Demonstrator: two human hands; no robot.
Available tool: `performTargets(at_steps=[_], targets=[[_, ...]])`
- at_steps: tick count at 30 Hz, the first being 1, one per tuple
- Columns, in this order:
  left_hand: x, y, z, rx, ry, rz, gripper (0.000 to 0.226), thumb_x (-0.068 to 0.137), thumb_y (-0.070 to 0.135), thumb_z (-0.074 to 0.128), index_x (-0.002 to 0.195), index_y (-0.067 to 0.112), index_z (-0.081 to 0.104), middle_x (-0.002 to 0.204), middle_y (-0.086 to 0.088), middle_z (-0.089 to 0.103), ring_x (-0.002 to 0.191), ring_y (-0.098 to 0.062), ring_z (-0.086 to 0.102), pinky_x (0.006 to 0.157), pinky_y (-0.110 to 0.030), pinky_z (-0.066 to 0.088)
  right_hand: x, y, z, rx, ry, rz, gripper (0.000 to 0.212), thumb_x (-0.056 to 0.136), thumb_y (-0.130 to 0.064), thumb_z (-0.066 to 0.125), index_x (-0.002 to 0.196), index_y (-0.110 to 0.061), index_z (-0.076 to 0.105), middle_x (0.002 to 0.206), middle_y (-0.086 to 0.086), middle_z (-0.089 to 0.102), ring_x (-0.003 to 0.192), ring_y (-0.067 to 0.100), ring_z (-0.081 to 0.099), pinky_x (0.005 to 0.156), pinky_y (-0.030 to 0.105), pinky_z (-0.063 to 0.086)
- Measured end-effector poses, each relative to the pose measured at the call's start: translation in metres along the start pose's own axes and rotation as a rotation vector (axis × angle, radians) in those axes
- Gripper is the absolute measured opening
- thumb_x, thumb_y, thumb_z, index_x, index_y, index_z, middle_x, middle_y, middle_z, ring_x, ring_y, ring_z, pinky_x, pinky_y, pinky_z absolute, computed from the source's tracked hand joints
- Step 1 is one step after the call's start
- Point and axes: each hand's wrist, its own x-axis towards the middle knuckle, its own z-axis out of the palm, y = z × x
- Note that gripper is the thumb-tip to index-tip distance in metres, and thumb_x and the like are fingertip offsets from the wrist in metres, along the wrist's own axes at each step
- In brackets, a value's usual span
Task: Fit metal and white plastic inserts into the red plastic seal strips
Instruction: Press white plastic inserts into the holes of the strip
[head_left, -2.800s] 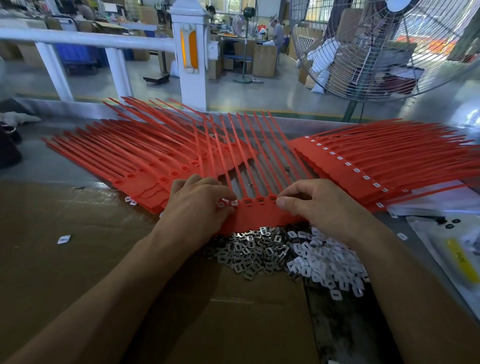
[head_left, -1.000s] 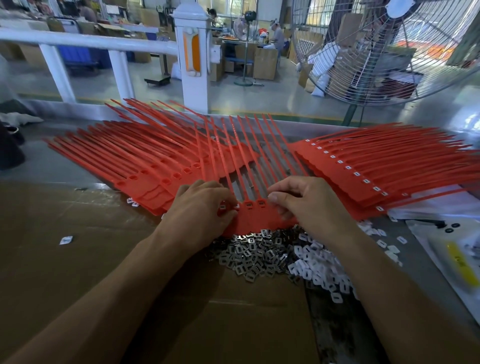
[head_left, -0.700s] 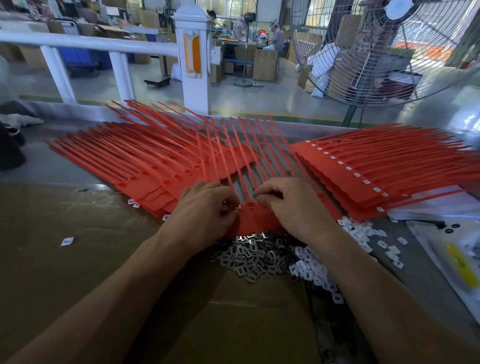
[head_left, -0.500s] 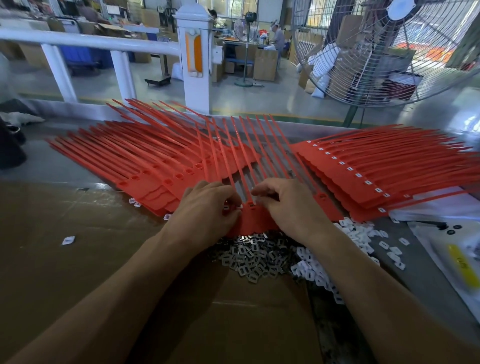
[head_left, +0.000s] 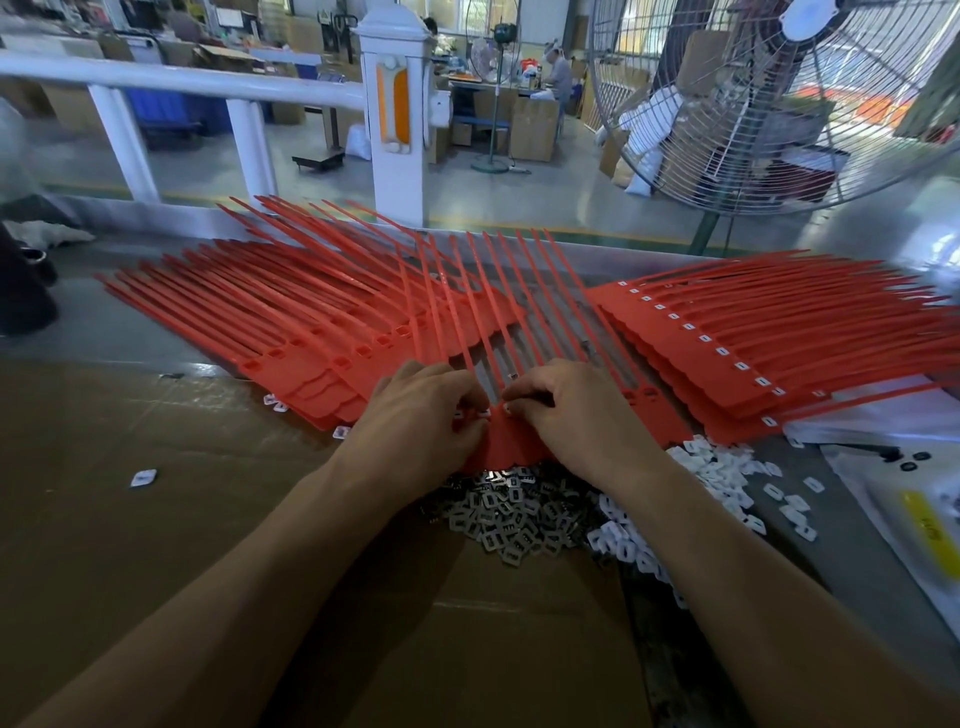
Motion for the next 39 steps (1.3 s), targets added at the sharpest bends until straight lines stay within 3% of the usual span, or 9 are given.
performTargets(at_steps=[8, 14, 20, 27, 30, 33, 39], targets=[[-0.001, -0.002, 0.001, -0.002, -0.005, -0.002, 0.015, 0.094, 0.041, 0.062, 0.109, 0.037, 0.064, 0.106, 0.018, 0.056, 0.107, -0.009, 0.043, 0.095, -0.032, 0.035, -0.007, -0.001, 0.001, -0.237, -0.055, -0.103, 0.029, 0.104, -0.021, 0.057, 0.129, -0.022, 0.072, 0.101, -0.009, 0.049, 0.102, 0.014, 0.054, 0.087, 0.025, 0.037], [-0.001, -0.002, 0.0, 0.006, -0.008, -0.001, 0.017, 0.094, 0.042, 0.061, 0.11, 0.037, 0.065, 0.109, 0.016, 0.058, 0.108, -0.01, 0.044, 0.096, -0.032, 0.035, -0.01, -0.003, 0.003, -0.231, -0.037, -0.092, 0.028, 0.104, -0.021, 0.055, 0.124, -0.022, 0.075, 0.098, -0.004, 0.053, 0.097, 0.016, 0.053, 0.083, 0.027, 0.038], [-0.001, -0.002, 0.001, 0.012, -0.015, -0.008, 0.018, 0.094, 0.043, 0.061, 0.111, 0.037, 0.064, 0.109, 0.017, 0.057, 0.107, -0.009, 0.043, 0.096, -0.032, 0.034, -0.014, -0.009, 0.001, -0.308, -0.092, -0.079, 0.035, 0.103, -0.021, 0.051, 0.133, -0.025, 0.068, 0.101, -0.005, 0.046, 0.103, 0.019, 0.054, 0.084, 0.03, 0.041], [-0.002, -0.001, 0.0, 0.003, -0.016, -0.018, 0.017, 0.094, 0.043, 0.061, 0.11, 0.037, 0.064, 0.109, 0.017, 0.057, 0.107, -0.009, 0.044, 0.097, -0.034, 0.036, -0.015, -0.008, -0.001, -0.302, -0.127, -0.064, 0.035, 0.101, -0.022, 0.051, 0.131, -0.026, 0.069, 0.1, -0.006, 0.045, 0.096, 0.014, 0.048, 0.087, 0.033, 0.045], [-0.002, 0.0, -0.001, -0.006, -0.014, -0.023, 0.017, 0.094, 0.043, 0.062, 0.109, 0.038, 0.064, 0.107, 0.018, 0.056, 0.106, -0.009, 0.044, 0.096, -0.034, 0.036, -0.016, -0.003, -0.008, -0.188, -0.129, -0.033, 0.036, 0.104, -0.025, 0.051, 0.136, -0.029, 0.066, 0.117, -0.006, 0.059, 0.113, 0.015, 0.057, 0.099, 0.031, 0.045], [-0.003, 0.001, -0.002, -0.01, -0.025, -0.032, 0.018, 0.094, 0.043, 0.063, 0.11, 0.037, 0.064, 0.108, 0.018, 0.057, 0.107, -0.009, 0.044, 0.098, -0.035, 0.037, -0.019, 0.001, -0.015, -0.079, -0.102, -0.01, 0.038, 0.105, -0.023, 0.052, 0.141, -0.029, 0.063, 0.138, -0.009, 0.062, 0.129, 0.008, 0.054, 0.106, 0.022, 0.038], [-0.003, 0.001, -0.002, -0.018, -0.022, -0.03, 0.016, 0.094, 0.043, 0.063, 0.109, 0.037, 0.064, 0.109, 0.017, 0.058, 0.108, -0.011, 0.046, 0.1, -0.037, 0.038, -0.019, -0.003, -0.01, -0.214, -0.144, -0.085, 0.034, 0.102, -0.019, 0.051, 0.131, -0.025, 0.069, 0.114, -0.005, 0.057, 0.111, 0.015, 0.057, 0.099, 0.032, 0.047]])
